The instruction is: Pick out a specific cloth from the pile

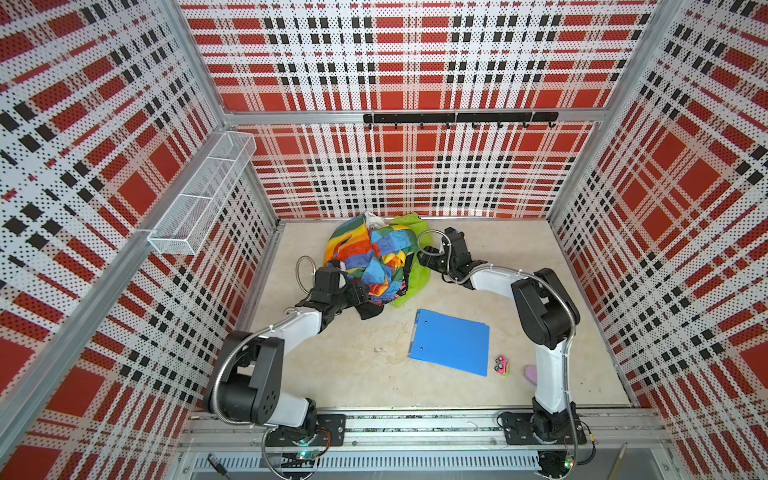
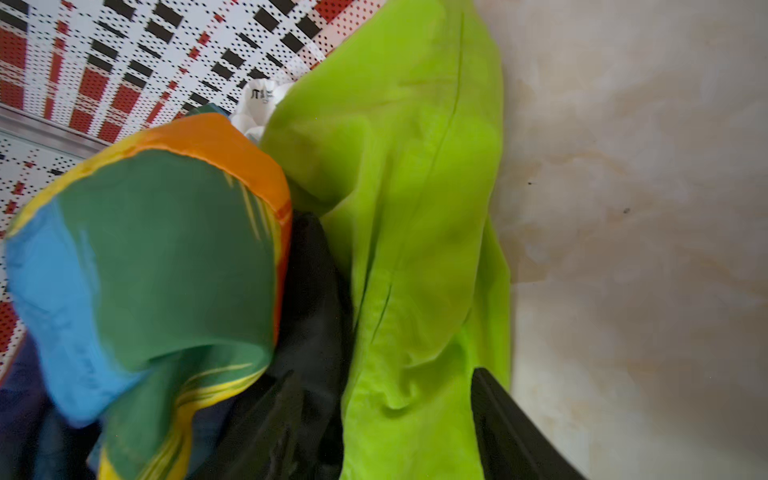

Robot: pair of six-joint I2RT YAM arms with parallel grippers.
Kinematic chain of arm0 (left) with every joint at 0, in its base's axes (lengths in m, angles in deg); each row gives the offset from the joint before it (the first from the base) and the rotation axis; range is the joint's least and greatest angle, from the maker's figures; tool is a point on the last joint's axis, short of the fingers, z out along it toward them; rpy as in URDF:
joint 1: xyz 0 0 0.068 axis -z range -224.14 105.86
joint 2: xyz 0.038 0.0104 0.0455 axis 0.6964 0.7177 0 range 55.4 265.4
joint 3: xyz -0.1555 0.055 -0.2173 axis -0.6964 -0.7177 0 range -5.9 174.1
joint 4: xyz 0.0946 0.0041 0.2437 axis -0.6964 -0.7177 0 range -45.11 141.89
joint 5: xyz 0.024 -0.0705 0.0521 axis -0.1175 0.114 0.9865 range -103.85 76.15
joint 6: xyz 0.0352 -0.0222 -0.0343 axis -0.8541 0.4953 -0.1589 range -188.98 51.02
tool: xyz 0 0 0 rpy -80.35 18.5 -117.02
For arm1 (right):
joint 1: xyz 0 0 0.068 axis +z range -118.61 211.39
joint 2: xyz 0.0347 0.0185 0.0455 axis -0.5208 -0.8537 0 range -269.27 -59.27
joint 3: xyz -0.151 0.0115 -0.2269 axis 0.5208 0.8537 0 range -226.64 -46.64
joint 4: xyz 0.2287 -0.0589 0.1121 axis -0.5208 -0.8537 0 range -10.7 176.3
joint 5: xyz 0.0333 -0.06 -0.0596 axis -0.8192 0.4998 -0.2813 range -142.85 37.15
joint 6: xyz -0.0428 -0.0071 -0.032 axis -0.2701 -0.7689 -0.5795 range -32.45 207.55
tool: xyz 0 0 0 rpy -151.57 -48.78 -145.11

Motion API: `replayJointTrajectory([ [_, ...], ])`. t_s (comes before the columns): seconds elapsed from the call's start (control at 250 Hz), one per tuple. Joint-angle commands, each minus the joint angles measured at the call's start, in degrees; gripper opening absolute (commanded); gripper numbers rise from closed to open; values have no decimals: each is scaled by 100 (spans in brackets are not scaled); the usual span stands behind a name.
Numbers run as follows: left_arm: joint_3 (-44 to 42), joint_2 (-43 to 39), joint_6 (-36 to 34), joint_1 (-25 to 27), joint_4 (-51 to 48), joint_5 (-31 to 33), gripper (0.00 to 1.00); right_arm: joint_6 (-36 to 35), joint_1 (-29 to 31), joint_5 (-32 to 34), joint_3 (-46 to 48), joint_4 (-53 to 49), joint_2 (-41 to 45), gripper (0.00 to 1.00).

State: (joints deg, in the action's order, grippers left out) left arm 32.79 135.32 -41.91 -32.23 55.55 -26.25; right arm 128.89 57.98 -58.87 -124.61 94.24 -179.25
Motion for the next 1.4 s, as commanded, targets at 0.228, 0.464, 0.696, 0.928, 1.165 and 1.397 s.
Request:
replayJointTrajectory([
  [0.228,-594,-1591,235,71,171,127,99,155,-7,-387,-22,454,-354,69],
  [0.464,-1189,-2396,256,76,656,195,99,324,98,-472,-139,470,-683,72],
  [0.696,-1724,-2522,379,277,1402,105,99,226,198,-326,-329,214,-734,24],
  [0.928,-1837,-2264,518,294,1687,45,99,-181,292,-27,-272,53,-192,4],
  [1.165,-1791,-2175,466,278,1814,149,99,-577,561,248,-370,-223,287,3],
  [1.397,-1443,-1857,448,155,1592,490,99,-945,968,705,-551,-548,746,3],
])
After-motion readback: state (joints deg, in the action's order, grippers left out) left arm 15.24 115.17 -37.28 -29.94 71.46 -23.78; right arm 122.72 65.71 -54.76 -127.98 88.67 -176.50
